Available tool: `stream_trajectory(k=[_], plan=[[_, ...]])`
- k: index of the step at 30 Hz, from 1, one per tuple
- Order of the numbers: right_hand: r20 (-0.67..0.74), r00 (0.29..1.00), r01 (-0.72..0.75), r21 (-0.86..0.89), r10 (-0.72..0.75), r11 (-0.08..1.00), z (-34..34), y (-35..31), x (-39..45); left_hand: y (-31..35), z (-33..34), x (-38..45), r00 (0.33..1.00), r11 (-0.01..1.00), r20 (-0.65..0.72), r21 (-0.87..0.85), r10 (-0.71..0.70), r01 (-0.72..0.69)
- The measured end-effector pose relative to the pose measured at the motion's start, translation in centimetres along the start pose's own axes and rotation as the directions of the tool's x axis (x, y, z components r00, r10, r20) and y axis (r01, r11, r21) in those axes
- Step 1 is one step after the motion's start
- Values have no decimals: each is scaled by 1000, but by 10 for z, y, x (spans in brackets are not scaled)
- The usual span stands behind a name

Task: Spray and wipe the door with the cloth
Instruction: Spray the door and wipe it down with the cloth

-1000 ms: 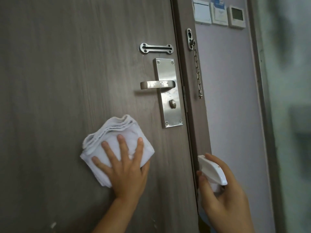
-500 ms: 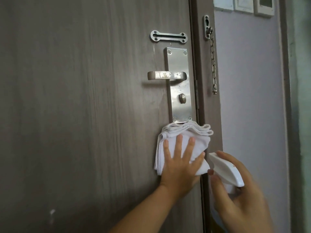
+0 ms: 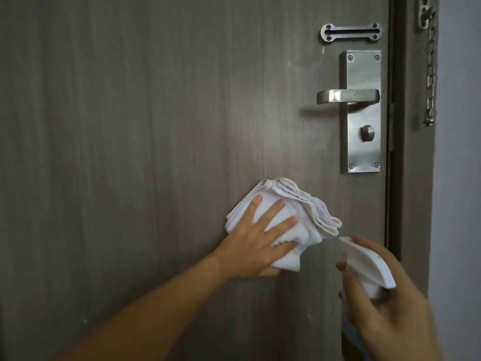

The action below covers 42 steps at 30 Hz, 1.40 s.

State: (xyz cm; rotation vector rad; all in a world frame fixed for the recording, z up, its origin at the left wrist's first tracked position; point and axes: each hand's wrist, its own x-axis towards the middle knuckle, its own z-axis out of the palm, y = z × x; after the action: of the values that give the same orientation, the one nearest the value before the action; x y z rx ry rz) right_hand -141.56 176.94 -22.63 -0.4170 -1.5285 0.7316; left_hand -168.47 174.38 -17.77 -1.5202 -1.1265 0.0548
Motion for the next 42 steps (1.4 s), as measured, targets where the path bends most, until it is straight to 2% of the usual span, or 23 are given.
stream_trajectory(k=[4, 11, 15, 19, 23, 28, 31, 37, 42], plan=[[89, 996, -18, 42, 14, 999, 39, -10, -19, -51, -29, -89, 989, 989, -34, 14, -143, 144], [191, 981, 11, 156, -41, 988, 122, -32, -64, -116, -75, -245, 924, 922, 59, 115, -379, 371], [311, 945, 30, 228, -102, 973, 184, -44, -101, -136, -87, -312, 862, 859, 77, 166, -501, 484], [417, 898, 9, 296, -138, 955, 253, -45, -151, -152, -101, -359, 766, 768, 91, 160, -637, 620], [510, 852, -64, 323, -117, 944, 318, -55, -192, -164, -119, -385, 697, 708, 131, 75, -705, 702], [595, 787, -23, 291, -162, 956, 360, -70, -220, -164, -133, -383, 599, 603, 204, -47, -775, 796], [576, 801, 24, 244, -165, 969, 372, -77, -224, -162, -135, -379, 587, 579, 205, -101, -784, 809], [572, 811, 13, 190, -122, 982, 368, -79, -221, -157, -125, -380, 567, 554, 214, -123, -795, 823], [470, 883, -49, 133, -20, 990, 336, -71, -204, -154, -118, -381, 552, 537, 210, -127, -807, 834]])
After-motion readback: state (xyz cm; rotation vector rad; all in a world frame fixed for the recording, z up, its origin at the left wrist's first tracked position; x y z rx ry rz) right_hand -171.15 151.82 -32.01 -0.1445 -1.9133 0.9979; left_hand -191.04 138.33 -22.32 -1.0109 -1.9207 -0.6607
